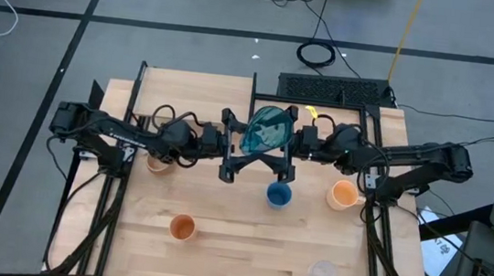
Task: Stack small to large cups/mugs on shelf
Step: Put the light blue cup on the shelf
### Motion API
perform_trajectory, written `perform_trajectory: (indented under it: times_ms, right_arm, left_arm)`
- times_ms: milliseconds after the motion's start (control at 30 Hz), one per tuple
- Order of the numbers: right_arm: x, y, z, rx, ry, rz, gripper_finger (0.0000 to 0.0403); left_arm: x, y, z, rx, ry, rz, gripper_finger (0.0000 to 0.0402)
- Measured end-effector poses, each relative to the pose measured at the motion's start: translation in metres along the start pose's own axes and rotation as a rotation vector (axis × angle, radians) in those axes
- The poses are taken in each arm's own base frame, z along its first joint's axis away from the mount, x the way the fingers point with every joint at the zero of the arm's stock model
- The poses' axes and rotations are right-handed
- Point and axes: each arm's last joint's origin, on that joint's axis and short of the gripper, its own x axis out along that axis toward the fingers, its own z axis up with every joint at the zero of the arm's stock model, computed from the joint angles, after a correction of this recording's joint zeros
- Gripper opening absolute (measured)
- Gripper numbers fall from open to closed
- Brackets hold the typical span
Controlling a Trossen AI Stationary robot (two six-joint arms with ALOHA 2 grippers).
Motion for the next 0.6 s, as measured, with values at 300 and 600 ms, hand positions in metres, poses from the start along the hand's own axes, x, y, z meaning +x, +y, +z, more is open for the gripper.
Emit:
perform_trajectory:
  times_ms: [300, 600]
  right_arm:
    - [-0.0003, 0.0002, -0.0015, -0.005, 0.026, 0.001, 0.0354]
    - [-0.0042, 0.0000, 0.0047, -0.004, 0.023, 0.000, 0.0348]
  left_arm:
    - [0.0000, -0.0002, -0.0007, 0.004, 0.007, -0.001, 0.0342]
    - [-0.0005, 0.0000, -0.0026, 0.026, 0.048, 0.025, 0.0386]
